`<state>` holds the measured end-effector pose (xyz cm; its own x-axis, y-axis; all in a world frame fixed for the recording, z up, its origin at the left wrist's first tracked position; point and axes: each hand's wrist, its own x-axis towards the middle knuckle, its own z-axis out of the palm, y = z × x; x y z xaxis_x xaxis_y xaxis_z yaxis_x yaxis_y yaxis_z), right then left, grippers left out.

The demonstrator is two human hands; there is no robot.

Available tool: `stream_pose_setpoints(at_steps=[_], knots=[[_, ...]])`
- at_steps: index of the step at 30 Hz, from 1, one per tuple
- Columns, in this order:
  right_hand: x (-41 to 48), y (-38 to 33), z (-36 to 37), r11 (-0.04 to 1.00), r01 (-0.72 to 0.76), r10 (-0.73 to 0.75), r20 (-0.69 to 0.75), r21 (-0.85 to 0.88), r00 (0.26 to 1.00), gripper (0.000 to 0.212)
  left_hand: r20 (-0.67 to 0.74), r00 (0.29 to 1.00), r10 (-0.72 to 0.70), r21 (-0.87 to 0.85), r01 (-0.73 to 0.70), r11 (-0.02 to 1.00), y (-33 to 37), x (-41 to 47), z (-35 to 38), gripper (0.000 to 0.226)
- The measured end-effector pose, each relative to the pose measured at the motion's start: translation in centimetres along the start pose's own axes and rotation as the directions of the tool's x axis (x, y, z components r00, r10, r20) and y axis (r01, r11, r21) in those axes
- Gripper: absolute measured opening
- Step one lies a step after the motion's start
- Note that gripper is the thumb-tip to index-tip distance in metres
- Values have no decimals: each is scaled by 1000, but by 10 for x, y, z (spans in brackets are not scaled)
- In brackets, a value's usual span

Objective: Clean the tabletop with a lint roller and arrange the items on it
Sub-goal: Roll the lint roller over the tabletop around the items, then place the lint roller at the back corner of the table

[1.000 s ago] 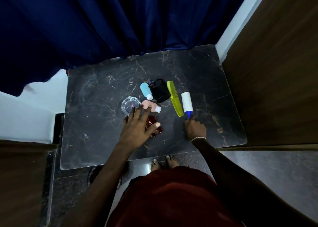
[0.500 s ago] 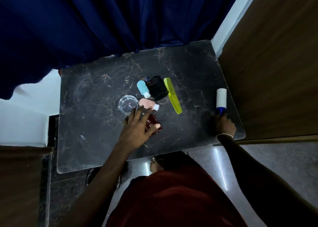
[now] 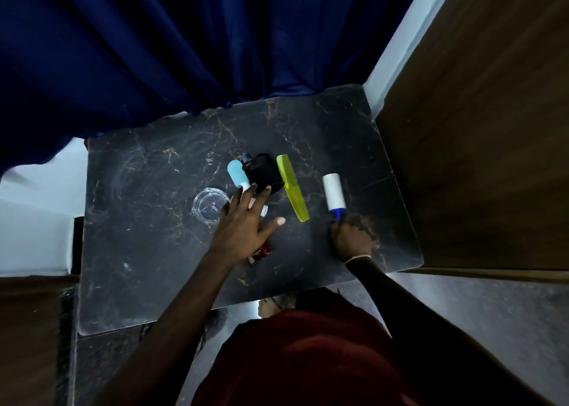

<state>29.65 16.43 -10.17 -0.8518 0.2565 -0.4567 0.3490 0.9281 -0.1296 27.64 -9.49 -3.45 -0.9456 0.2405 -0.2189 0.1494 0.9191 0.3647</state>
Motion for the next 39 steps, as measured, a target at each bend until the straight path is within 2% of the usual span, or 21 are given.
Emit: stream_pose_setpoints(at_steps=[4, 8, 12, 17, 21, 24, 26, 29, 34, 39], knots=[[1, -17, 5, 989, 125, -127, -20, -73, 992, 49, -22, 999, 45, 14, -44, 999, 10, 24, 1, 83], [21, -13, -13, 991, 133, -131, -141, 1, 981, 45, -103, 988, 118, -6, -119, 993, 18, 51, -6, 78], [60, -14, -58, 974, 195, -165, -233, 116, 959, 40, -132, 977, 166, -41, -172, 984, 29, 92, -17, 74], [122, -40, -139, 942, 283, -216, -319, 179, 923, 30, -100, 988, 121, -190, -139, 972, 36, 165, -32, 72], [169, -69, -206, 916, 335, -251, -334, 222, 909, 20, -97, 993, 72, -281, -97, 955, 46, 230, -39, 74], [199, -90, -241, 899, 374, -296, -315, 226, 902, 28, -86, 996, 14, -339, -43, 940, 54, 274, -39, 71], [218, -102, -256, 893, 390, -323, -284, 223, 903, 29, -77, 996, 39, -411, -67, 909, 57, 298, -36, 64], [241, -115, -267, 885, 395, -321, -291, 246, 901, 28, -44, 997, 61, -520, -75, 851, 61, 325, -29, 65], [273, -124, -270, 879, 367, -288, -275, 304, 917, 37, -41, 999, -18, -476, -4, 879, 67, 366, -10, 43], [293, -120, -261, 860, 366, -270, -293, 356, 917, 28, -31, 997, -73, -500, 47, 865, 61, 385, 7, 42]])
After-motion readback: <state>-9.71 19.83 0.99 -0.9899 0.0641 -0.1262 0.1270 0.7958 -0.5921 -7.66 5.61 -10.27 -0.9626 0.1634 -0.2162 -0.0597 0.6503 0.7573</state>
